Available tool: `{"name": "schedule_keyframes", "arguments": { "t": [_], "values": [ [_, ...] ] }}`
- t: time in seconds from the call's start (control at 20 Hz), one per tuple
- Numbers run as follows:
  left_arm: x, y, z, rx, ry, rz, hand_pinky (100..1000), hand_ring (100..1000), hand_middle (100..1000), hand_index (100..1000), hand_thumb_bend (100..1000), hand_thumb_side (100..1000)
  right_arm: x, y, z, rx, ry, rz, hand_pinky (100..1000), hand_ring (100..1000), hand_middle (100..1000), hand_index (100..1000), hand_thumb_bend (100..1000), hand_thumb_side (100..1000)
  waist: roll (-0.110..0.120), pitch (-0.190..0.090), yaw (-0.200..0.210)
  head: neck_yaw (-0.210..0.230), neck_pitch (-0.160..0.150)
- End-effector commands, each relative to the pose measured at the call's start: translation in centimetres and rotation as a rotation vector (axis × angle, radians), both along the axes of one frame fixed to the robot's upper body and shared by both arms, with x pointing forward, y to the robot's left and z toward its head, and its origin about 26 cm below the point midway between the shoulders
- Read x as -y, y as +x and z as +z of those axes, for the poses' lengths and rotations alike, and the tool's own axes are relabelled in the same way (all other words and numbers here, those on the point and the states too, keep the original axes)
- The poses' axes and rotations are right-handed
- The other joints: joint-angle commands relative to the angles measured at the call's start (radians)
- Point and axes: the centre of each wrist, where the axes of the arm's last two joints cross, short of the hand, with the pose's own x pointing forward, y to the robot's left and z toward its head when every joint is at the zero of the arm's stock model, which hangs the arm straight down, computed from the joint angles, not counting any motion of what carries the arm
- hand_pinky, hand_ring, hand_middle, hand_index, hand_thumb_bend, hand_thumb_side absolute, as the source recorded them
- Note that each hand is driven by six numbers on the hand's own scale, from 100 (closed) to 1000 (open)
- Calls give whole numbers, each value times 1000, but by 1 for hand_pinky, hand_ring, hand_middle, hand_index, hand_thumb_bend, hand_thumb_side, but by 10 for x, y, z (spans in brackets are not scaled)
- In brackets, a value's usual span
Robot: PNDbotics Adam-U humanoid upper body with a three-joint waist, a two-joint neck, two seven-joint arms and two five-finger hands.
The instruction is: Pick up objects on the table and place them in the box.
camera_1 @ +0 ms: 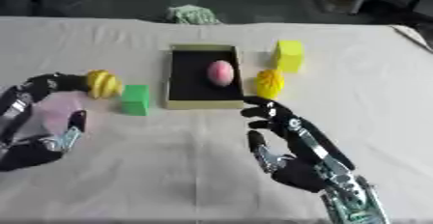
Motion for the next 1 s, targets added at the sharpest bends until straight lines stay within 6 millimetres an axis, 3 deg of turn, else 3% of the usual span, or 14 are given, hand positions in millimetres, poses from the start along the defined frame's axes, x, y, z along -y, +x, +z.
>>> {"name": "schedule_keyframes", "arguments": {
  "t": [0.05, 0.4, 0.8, 0.85, 1.0],
  "values": [
    [-22, 0, 29, 57, 211, 83, 839, 787, 742, 897, 100, 249, 5, 0, 4, 20, -26, -7, 827, 908, 931, 816, 100, 419, 7, -12, -3, -5, 5],
    [-37, -2, 51, -44, 542, 217, 833, 796, 798, 915, 134, 311, 6, 0, 3, 18, -39, -2, 827, 908, 931, 823, 100, 419, 17, -14, -10, -3, 5],
    [-30, 1, 57, -139, 607, 250, 834, 799, 807, 917, 166, 323, 6, 0, 3, 16, -39, 1, 827, 908, 931, 823, 100, 419, 17, -15, -13, -2, 5],
    [-30, 2, 57, -144, 615, 254, 838, 802, 823, 917, 274, 512, 5, 0, 3, 16, -40, 4, 828, 908, 931, 827, 100, 418, 18, -15, -17, 0, 5],
    [-28, 13, 50, -210, 658, 281, 838, 802, 827, 921, 305, 538, 4, 0, 3, 14, -41, 15, 828, 907, 931, 827, 100, 418, 18, -14, -27, 6, 5]
  ]
}}
